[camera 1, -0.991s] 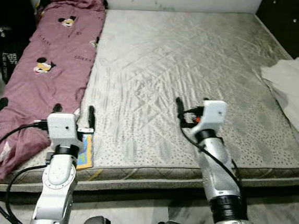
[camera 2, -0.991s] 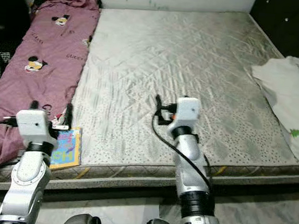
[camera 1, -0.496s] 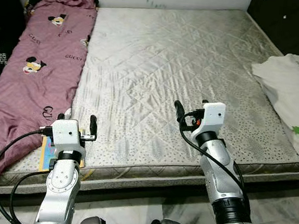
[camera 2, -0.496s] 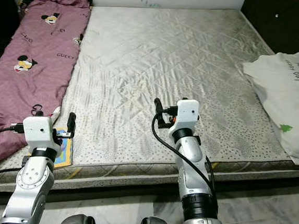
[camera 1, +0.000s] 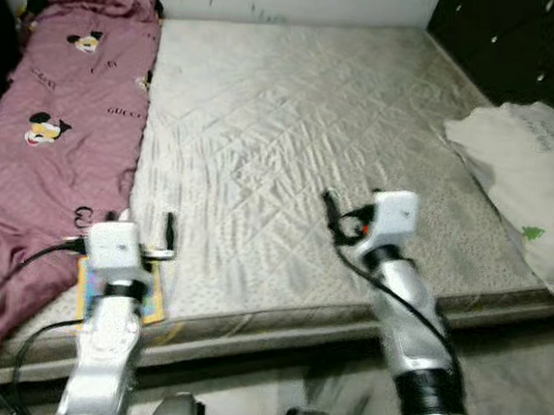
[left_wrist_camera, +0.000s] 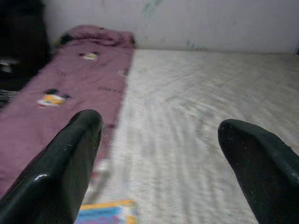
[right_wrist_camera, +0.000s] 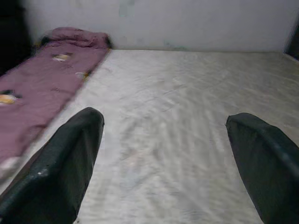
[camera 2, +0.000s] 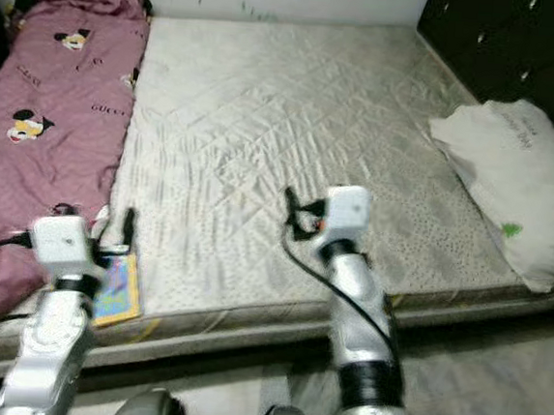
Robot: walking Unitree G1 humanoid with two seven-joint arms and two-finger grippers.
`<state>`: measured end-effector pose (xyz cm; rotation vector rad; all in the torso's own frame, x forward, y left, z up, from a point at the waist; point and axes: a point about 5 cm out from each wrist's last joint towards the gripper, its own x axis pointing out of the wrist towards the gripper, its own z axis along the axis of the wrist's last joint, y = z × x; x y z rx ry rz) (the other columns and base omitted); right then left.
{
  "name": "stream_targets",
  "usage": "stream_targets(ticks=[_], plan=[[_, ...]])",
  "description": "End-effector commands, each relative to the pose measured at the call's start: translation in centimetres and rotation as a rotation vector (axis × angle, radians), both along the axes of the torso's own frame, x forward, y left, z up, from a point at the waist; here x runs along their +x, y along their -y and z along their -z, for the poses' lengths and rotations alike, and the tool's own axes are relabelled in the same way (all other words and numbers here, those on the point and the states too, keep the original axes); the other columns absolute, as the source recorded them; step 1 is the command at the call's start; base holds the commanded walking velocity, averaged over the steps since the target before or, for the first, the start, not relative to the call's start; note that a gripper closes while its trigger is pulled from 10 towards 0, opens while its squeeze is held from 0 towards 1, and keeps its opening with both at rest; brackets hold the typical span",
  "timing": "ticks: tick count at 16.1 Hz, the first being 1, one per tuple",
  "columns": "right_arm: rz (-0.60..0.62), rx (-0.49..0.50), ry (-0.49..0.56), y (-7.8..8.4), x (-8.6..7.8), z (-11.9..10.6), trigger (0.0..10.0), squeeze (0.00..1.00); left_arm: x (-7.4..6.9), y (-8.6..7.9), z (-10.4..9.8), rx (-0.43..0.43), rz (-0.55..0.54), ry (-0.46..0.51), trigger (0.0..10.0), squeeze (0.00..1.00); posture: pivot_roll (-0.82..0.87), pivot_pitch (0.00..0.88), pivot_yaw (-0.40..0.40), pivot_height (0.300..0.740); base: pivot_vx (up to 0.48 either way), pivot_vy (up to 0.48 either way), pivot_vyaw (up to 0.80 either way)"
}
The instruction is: Clean up the room
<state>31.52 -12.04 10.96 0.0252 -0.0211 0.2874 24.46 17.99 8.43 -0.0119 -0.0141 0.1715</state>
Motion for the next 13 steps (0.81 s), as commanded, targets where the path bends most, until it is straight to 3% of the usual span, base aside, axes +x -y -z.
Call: stream_targets(ticks=[1,13], plan=[[0.002,-0.011,0.009,0.43,0.18,-0.39,10.0,0.00,0.02,0.14,-0.28,-0.007,0.005,0.005,10.0,0.00,-0.09,0.097,-0.016,0.740,0.000,0.480,0.00],[-0.036,-0.014,0.006,-0.20,0.40,-0.54,10.0,0.00,0.11,-0.33,-0.58,-0.007,-0.029,0.005,10.0,0.00,-0.09,0.103,-0.019,0.740,0.000,0.480,0.00]])
